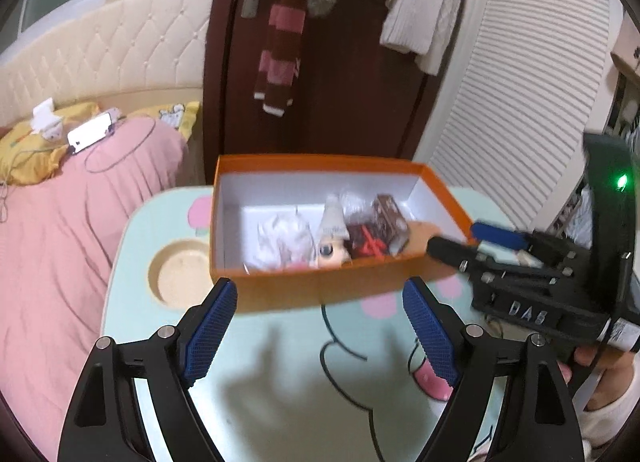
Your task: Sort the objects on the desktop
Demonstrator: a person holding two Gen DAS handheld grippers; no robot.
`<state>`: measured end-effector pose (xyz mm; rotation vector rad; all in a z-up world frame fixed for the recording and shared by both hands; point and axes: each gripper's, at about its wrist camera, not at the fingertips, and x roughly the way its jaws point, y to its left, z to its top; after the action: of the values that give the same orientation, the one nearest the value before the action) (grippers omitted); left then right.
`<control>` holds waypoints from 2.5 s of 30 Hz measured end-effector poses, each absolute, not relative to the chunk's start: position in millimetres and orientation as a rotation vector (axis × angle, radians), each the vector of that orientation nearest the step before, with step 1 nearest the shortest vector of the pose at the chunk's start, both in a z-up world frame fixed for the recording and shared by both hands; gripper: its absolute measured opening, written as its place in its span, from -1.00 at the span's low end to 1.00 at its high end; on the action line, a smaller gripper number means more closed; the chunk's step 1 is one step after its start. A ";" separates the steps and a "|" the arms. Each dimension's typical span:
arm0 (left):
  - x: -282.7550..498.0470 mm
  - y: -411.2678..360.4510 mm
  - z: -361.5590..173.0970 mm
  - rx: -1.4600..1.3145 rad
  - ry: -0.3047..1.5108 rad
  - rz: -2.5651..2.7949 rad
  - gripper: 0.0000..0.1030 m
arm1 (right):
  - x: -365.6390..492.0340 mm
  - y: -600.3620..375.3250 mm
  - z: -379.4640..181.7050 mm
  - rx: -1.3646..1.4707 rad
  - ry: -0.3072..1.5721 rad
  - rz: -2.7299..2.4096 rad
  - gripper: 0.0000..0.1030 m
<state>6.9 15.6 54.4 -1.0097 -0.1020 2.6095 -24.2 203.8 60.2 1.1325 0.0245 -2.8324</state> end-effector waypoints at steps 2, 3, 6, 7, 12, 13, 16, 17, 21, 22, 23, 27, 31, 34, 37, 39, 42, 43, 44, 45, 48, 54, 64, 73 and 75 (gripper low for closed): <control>9.5 18.6 47.8 -1.029 -0.083 2.612 0.64 | -20.1 203.8 59.8 1.124 0.046 -2.847 0.29; 10.5 19.9 44.7 -1.039 -0.074 2.613 0.64 | -18.3 203.8 59.6 1.123 0.053 -2.850 0.29; 11.0 22.3 34.7 -1.070 -0.067 2.612 0.64 | -14.1 205.7 59.0 1.128 0.036 -2.840 0.29; 10.9 23.0 31.8 -1.077 -0.065 2.612 0.64 | -13.0 206.0 58.9 1.129 0.032 -2.840 0.29; 8.7 30.7 18.7 -1.105 -0.016 2.622 0.64 | -7.9 205.9 57.7 1.127 0.039 -2.845 0.28; 8.3 31.8 16.9 -1.105 -0.014 2.623 0.64 | -7.2 206.2 56.9 1.129 0.037 -2.845 0.28; 7.2 35.1 10.8 -1.109 -0.005 2.630 0.64 | -5.9 205.7 51.8 1.144 0.039 -2.844 0.29; 6.7 35.9 7.9 -1.117 0.000 2.631 0.64 | -5.3 205.5 50.0 1.150 0.041 -2.844 0.29; 3.4 37.5 -3.3 -1.173 0.011 2.620 0.64 | -3.3 205.6 35.0 1.199 0.045 -2.832 0.29; 2.9 37.3 -5.3 -1.183 0.005 2.617 0.65 | -3.3 205.6 29.9 1.219 0.047 -2.827 0.29; 2.9 37.1 -6.5 -1.188 0.002 2.616 0.68 | -3.4 205.5 24.8 1.238 0.049 -2.821 0.29; 4.0 39.5 -8.2 -1.193 0.025 2.624 0.85 | -5.0 207.6 6.7 1.311 0.029 -2.794 0.29; 4.9 43.4 -12.2 -1.213 0.079 2.648 0.98 | -5.5 207.8 -2.8 1.324 0.050 -2.814 0.29; 4.5 44.5 -13.6 -1.221 0.106 2.656 0.98 | -3.0 206.0 -5.4 1.293 0.080 -2.852 0.32; 3.9 44.7 -14.2 -1.221 0.115 2.660 0.99 | -2.0 209.9 -7.9 1.280 0.063 -2.884 0.52; 3.7 44.5 -14.3 -1.218 0.115 2.660 0.99 | -2.4 211.9 -8.8 1.286 0.055 -2.888 0.56; 4.0 44.8 -15.9 -1.215 0.113 2.662 0.99 | -1.8 211.3 -8.8 1.284 0.056 -2.892 0.56; 4.1 44.8 -16.5 -1.215 0.112 2.663 0.99 | -2.2 211.3 -8.8 1.285 0.056 -2.892 0.56; 4.1 44.7 -16.7 -1.215 0.112 2.663 0.99 | -2.5 211.3 -8.9 1.285 0.056 -2.892 0.57; 4.0 44.7 -16.7 -1.215 0.112 2.663 0.99 | -2.7 211.3 -9.1 1.284 0.055 -2.893 0.57; 4.0 44.7 -16.6 -1.215 0.112 2.662 0.99 | -3.3 211.1 -9.5 1.284 0.055 -2.893 0.57; 4.0 44.5 -16.0 -1.215 0.113 2.662 0.99 | -2.8 211.0 -9.9 1.283 0.055 -2.894 0.57; 3.3 44.5 -15.1 -1.216 0.113 2.661 0.99 | -1.9 211.4 -10.4 1.282 0.054 -2.895 0.57; 4.0 45.8 -14.8 -1.217 0.113 2.663 0.99 | -3.0 211.6 -10.1 1.282 0.054 -2.895 0.57; 4.0 45.8 -14.8 -1.217 0.113 2.663 0.99 | -3.4 212.1 -10.2 1.281 0.054 -2.895 0.57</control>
<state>4.0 45.8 -14.8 -1.2168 0.1130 2.6626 -3.4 212.1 -10.2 1.2815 0.0540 -2.8949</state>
